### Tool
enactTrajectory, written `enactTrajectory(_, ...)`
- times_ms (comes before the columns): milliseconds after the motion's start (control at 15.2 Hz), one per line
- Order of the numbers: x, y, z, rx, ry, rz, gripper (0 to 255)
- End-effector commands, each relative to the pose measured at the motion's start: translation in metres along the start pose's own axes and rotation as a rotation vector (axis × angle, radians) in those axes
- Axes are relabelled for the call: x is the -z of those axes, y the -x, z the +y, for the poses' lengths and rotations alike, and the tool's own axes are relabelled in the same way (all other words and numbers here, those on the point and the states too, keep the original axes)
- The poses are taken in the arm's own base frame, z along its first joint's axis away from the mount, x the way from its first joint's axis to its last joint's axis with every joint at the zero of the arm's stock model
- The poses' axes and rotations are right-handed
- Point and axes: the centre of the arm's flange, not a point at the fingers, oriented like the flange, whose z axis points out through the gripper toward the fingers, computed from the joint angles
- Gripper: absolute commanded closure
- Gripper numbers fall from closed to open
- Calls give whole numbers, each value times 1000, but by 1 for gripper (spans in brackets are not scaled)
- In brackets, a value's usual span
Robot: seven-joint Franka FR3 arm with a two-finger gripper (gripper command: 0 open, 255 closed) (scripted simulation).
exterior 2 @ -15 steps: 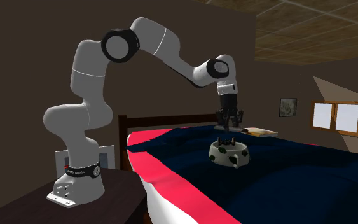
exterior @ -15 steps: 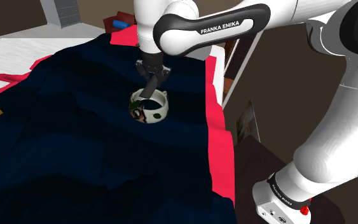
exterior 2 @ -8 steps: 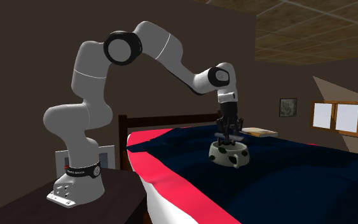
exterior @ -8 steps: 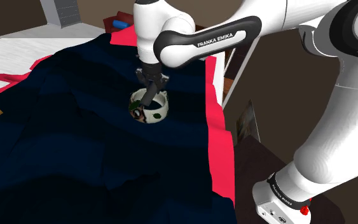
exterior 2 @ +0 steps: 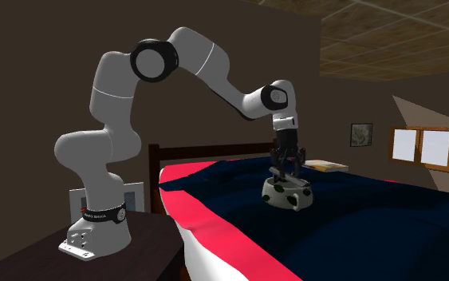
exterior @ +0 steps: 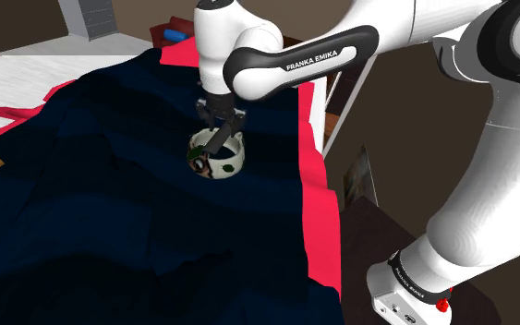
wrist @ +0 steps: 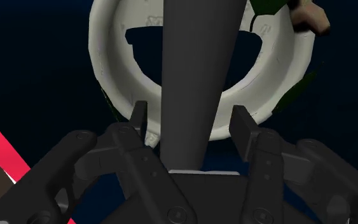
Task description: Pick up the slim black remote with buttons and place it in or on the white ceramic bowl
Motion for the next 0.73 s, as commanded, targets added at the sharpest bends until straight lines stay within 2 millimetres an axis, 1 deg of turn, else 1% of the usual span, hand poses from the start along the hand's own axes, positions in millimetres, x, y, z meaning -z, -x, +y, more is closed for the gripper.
enactTrajectory(0, 0, 0, 0, 0, 0, 0, 0)
enactTrajectory(264, 0, 0, 0, 0, 0, 0, 0)
enactTrajectory(462, 40, 0, 0, 0, 0, 0, 0)
enactTrajectory(528, 50, 0, 0, 0, 0, 0, 0)
enactTrajectory(660, 50, 0, 0, 1, 0, 0, 0)
